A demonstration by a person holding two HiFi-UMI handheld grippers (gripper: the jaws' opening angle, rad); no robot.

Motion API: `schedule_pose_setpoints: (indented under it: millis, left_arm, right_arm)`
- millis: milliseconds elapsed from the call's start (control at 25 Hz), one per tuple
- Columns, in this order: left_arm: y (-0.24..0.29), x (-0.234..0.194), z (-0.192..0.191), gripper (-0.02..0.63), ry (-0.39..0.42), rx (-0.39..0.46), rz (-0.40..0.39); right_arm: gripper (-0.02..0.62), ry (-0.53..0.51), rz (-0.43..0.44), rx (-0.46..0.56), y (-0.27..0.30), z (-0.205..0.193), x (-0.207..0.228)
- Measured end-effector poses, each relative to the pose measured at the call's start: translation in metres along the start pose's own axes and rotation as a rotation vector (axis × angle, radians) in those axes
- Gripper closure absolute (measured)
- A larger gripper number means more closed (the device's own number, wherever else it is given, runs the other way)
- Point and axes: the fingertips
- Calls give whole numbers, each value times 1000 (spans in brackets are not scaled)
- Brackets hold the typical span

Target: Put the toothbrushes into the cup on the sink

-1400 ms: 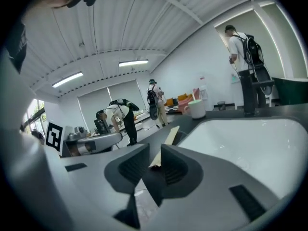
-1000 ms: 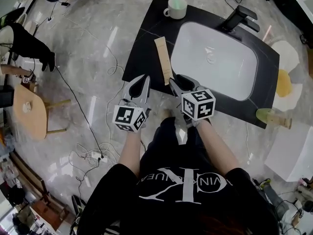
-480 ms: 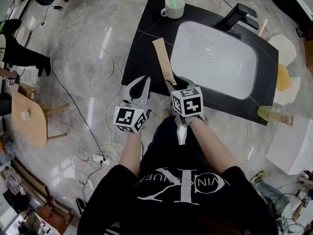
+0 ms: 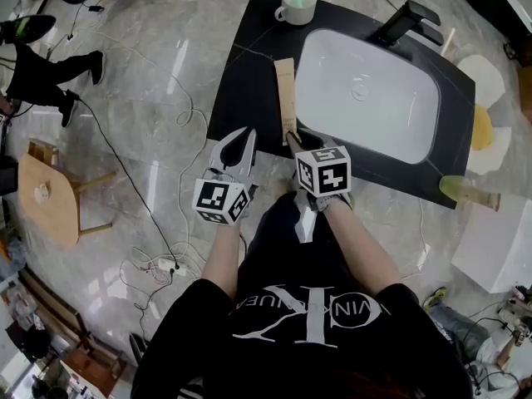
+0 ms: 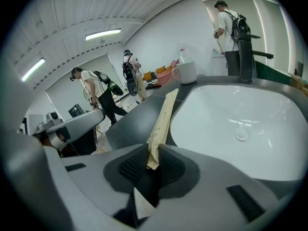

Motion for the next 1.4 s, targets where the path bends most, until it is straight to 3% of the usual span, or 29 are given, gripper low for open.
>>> schedule_pose_setpoints:
  millis: [480,760,1120,1400]
  left_arm:
    - [-3,7,-2,594,5,-6,-19]
    - [15,22,3,594,9,1,-55]
    - [73,78,11,594,23,-11,-198]
    - [125,151,10,594,40,-48,-370]
  right_arm:
    - [548,68,15,66,-20,3,13]
    - [549,96,-32,119,-47,7,40]
    - [549,172,-158,177,-102,-5,109]
    - [549,259,-302,263,-165,-15,175]
Point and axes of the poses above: the fingertips, and each gripper's own axes: y forward along the fingers, x to its right, z out of its top, and after that the axes turned 11 degrees about -z, right-handed
